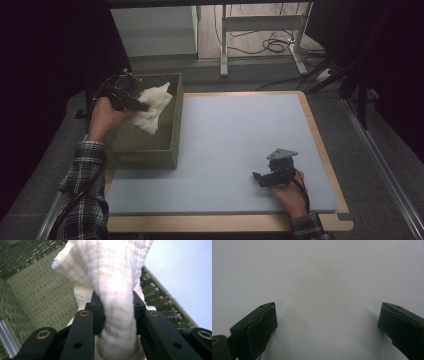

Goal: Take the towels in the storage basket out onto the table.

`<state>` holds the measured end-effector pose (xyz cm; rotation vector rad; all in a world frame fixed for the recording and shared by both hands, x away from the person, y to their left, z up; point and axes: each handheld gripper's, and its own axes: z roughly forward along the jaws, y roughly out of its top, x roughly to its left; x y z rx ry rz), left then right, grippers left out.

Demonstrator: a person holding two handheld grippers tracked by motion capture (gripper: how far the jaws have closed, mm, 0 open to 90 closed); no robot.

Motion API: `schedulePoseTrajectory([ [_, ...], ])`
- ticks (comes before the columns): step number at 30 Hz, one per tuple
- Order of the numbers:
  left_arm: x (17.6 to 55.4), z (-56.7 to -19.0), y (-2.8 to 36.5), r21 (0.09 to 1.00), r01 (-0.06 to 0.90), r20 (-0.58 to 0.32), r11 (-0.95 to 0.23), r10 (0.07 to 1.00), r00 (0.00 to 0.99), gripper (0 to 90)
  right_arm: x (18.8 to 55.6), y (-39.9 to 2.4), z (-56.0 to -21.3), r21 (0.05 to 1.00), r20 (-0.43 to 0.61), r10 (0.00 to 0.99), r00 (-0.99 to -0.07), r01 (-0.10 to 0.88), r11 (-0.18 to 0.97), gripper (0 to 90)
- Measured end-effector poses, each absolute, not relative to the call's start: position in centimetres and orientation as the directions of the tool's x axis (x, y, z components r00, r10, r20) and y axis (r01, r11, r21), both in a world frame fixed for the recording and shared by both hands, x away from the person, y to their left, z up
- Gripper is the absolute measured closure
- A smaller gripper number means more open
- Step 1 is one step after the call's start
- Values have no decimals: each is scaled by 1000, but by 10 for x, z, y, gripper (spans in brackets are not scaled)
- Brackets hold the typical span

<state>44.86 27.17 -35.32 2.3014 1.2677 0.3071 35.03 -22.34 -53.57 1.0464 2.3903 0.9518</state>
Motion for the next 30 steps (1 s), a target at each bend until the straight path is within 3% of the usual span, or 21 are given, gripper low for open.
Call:
schedulePoseTrajectory([
  [30,468,-339,164,569,628,-78,-531,725,684,715,350,-224,-536,704,-57,748,-661,505,500,23],
])
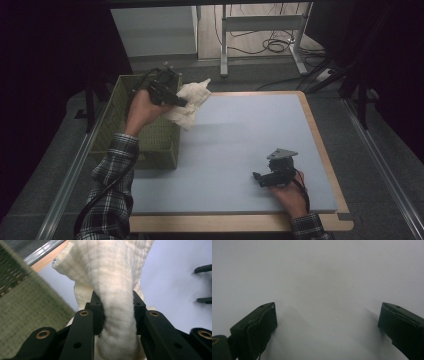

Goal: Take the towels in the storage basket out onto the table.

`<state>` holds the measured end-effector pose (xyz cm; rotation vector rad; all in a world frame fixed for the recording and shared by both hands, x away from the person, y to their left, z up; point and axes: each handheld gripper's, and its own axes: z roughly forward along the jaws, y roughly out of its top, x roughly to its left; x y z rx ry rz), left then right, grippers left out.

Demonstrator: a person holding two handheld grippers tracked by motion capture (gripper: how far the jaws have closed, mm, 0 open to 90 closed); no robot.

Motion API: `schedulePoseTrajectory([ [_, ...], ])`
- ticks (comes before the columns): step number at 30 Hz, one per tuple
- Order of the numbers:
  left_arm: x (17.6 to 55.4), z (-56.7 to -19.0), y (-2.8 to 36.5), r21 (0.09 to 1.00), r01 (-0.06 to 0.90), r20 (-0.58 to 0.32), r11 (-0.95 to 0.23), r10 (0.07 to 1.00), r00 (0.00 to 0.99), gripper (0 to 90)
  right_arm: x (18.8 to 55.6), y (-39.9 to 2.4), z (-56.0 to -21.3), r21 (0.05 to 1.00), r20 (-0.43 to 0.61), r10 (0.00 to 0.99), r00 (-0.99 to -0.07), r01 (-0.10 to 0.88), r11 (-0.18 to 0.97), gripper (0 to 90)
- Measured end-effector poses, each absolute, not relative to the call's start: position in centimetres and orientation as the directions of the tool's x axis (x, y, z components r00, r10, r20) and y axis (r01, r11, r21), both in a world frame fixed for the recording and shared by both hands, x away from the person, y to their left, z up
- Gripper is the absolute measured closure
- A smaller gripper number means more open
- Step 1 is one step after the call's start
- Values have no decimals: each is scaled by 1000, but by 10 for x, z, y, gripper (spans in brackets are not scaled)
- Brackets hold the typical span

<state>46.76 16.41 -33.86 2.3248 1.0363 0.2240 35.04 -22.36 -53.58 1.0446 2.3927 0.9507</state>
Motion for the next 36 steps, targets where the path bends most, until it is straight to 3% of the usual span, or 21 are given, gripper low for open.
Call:
schedulePoseTrajectory([
  [14,476,-355,91,570,578,-86,-584,657,749,714,350,-224,-536,703,-57,747,-662,505,501,23],
  [27,481,-398,20,540,538,-85,-648,594,800,706,351,-224,-536,704,-59,747,-663,503,502,24],
  [36,486,-437,-5,524,543,-94,-656,589,803,702,350,-224,-536,704,-54,749,-660,507,497,24],
])
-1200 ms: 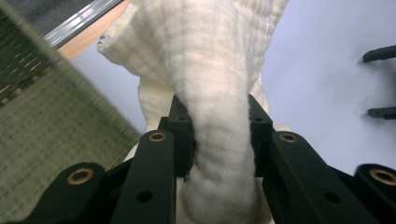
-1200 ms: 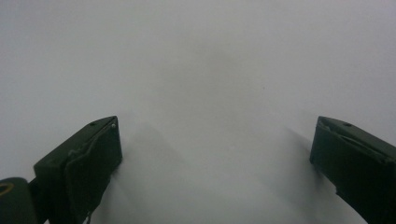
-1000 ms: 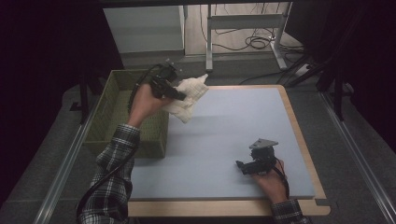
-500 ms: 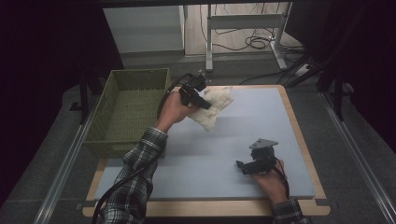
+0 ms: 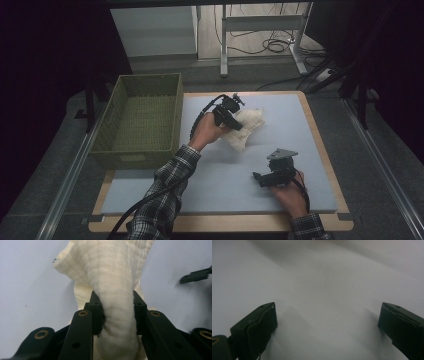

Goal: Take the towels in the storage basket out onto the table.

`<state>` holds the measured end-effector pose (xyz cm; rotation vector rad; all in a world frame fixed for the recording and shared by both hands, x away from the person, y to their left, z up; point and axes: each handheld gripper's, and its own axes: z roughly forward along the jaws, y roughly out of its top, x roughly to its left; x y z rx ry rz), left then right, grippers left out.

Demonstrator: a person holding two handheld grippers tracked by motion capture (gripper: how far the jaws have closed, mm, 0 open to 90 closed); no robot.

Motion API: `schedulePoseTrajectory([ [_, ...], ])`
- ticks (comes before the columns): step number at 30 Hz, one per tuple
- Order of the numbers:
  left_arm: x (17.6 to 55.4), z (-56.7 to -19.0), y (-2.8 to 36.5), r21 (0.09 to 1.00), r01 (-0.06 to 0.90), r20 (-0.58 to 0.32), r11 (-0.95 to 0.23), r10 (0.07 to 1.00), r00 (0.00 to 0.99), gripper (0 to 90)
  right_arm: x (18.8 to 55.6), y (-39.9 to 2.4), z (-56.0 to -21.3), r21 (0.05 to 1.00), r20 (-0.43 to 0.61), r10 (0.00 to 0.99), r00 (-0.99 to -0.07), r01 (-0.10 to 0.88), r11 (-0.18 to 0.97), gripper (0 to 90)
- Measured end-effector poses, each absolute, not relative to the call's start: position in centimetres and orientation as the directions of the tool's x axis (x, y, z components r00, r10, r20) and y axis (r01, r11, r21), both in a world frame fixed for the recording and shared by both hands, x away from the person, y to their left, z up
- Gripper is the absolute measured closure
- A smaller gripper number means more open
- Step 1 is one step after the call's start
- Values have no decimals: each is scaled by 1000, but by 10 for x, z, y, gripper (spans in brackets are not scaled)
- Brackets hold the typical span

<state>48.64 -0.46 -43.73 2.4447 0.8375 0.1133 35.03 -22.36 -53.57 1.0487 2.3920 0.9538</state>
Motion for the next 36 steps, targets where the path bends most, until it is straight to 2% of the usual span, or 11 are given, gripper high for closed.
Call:
schedulePoseTrajectory([
  [9,489,-472,-8,540,547,-80,-640,608,790,662,350,-224,-536,704,-52,749,-660,508,497,24],
  [10,489,-472,-8,540,547,-80,-640,608,790,638,350,-224,-536,704,-52,749,-660,508,497,24],
  [12,489,-479,-5,559,547,-90,-623,610,787,534,350,-224,-536,704,-52,749,-660,508,497,24],
  [13,488,-480,-3,571,543,-91,-615,611,787,534,350,-224,-536,704,-52,749,-660,508,497,24],
  [14,486,-481,-1,585,541,-92,-604,613,785,445,350,-224,-536,704,-52,749,-660,508,496,24],
  [17,481,-478,4,602,523,-79,-604,606,791,384,350,-224,-536,703,-51,749,-660,509,496,24],
  [20,474,-472,9,629,517,-83,-581,610,788,370,350,-224,-535,703,-49,750,-660,511,495,25],
  [24,463,-462,18,649,488,-56,-584,603,796,370,351,-224,-535,703,-49,750,-660,511,495,27],
  [28,449,-459,24,674,451,-49,-585,574,817,443,351,-225,-534,707,-36,759,-650,520,480,57],
  [32,437,-463,24,694,405,-55,-595,518,854,564,352,-229,-532,704,-30,765,-644,529,473,93],
  [36,429,-472,19,695,365,-51,-619,464,884,584,354,-237,-528,695,-25,761,-648,536,479,148],
])
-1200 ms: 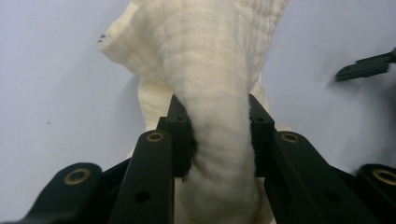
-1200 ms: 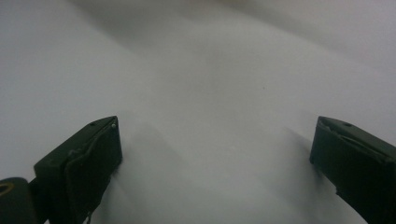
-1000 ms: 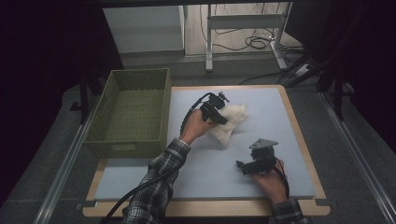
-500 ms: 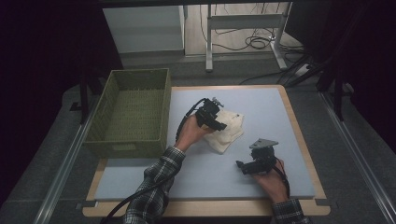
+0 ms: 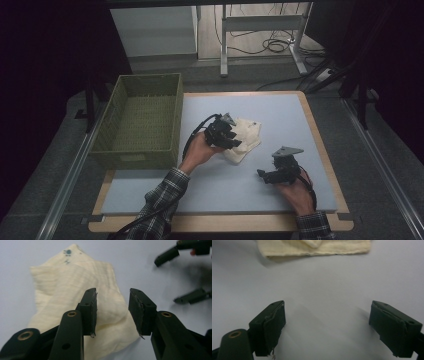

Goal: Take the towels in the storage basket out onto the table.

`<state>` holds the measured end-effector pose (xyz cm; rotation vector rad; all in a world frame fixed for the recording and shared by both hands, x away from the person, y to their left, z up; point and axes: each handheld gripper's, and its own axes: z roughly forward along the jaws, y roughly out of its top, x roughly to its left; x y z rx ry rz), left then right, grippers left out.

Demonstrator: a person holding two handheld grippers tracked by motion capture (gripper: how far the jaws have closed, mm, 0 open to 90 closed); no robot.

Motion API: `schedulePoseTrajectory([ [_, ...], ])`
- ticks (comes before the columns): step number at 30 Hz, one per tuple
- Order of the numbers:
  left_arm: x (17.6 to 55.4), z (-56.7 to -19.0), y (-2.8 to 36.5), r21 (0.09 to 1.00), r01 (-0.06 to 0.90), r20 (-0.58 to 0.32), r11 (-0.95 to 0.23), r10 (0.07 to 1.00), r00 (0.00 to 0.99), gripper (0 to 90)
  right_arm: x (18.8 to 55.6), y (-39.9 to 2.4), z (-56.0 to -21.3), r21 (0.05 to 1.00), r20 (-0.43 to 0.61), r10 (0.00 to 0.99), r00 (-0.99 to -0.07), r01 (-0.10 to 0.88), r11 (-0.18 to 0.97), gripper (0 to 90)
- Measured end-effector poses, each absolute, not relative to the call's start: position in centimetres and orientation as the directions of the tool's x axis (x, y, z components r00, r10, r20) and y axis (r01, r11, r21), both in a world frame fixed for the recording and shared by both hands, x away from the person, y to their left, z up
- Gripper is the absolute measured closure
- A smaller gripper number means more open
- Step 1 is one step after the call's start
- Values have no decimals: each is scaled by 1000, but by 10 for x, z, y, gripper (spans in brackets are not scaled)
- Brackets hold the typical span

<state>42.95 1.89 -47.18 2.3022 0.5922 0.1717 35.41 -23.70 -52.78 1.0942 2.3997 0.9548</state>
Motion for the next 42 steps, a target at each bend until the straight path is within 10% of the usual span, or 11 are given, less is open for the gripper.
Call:
schedulePoseTrajectory([
  [10,434,-507,3,652,367,-21,-663,469,883,513,357,-254,-523,692,-17,757,-653,539,480,234],
  [19,433,-519,3,647,355,26,-675,485,874,847,379,-258,-517,709,32,733,-679,532,462,385],
  [26,438,-512,23,741,431,-136,-515,513,847,869,414,-254,-511,715,48,724,-688,529,456,511],
  [34,438,-493,38,773,430,-124,-467,554,823,864,454,-223,-513,695,32,703,-710,522,495,524],
  [42,443,-479,59,788,457,-127,-413,618,776,862,451,-209,-517,674,11,690,-724,515,530,852],
])
